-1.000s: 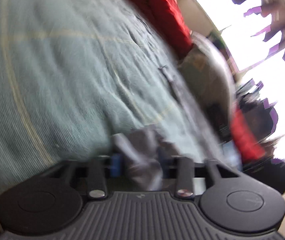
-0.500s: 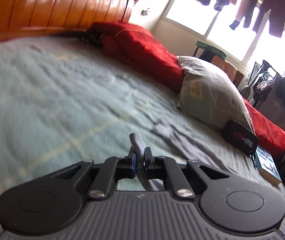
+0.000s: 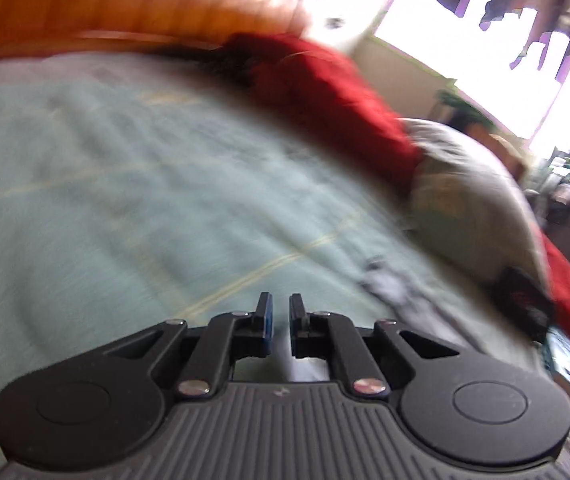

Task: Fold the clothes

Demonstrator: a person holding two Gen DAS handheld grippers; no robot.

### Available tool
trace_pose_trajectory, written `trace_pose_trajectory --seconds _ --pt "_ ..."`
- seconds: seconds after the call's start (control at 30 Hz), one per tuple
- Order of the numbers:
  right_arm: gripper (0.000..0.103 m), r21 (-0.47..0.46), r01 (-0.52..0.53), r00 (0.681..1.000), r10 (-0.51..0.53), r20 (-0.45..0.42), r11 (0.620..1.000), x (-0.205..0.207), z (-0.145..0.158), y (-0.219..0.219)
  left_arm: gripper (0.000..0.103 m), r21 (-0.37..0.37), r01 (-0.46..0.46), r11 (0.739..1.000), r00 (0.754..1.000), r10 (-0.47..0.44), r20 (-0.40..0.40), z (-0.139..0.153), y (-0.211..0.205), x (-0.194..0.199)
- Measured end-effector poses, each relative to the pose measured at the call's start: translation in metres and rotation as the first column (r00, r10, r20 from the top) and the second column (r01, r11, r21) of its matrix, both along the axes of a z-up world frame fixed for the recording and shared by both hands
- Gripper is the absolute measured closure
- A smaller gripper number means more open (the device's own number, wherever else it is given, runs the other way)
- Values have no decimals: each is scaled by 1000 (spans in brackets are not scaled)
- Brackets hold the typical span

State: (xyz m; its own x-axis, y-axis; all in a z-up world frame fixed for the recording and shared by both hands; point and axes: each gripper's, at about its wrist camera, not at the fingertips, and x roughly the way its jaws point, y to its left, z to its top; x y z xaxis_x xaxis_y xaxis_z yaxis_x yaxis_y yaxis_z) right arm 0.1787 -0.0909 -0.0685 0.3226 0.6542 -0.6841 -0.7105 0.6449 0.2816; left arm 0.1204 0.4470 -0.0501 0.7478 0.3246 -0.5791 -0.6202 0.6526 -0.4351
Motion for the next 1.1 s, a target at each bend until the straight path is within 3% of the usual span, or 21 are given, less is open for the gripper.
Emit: trace_pose_trajectory --seconds 0.13,0.27,0.47,0.53,0.6,0.7,0.77,0.83,0.97,1.03,1.1 --pt "6 -6 -14 1000 14 -1 1000 -1 -1 3 89 -58 -85 995 996 85 -1 -9 20 -28" --pt "6 6 -22 1000 22 -10 1000 -2 -3 4 83 -43 -51 998 999 50 -20 3 14 -45" --pt "6 19 -32 999 32 -9 999 -11 0 -3 74 24 140 990 985 -136 -107 18 -48 -41" --pt "6 25 -21 1000 22 -9 999 -14 1 -12 66 62 248 967 960 -237 -149 22 -86 -36" --pt "5 31 1 1000 -1 -10 1000 -18 3 -25 63 111 361 926 923 -338 -184 26 -127 -32" --pt "5 -9 45 998 -45 33 999 -27 5 -51 54 195 510 838 854 -466 -230 30 -191 -29" --pt "5 -54 77 994 -72 80 996 -34 6 -70 45 272 597 755 800 -537 -268 31 -235 -31" --pt "5 -98 110 987 -97 128 989 -42 7 -89 36 360 672 647 741 -589 -323 31 -280 -36" --pt "5 -179 182 964 -140 227 967 -57 10 -126 33 496 777 387 613 -648 -453 24 -366 -48" --pt "5 -234 221 945 -149 290 947 -63 10 -144 32 538 797 273 564 -653 -505 18 -399 -54" --pt "5 -334 262 917 -125 379 905 -68 6 -155 32 566 803 188 535 -645 -545 12 -425 -58"
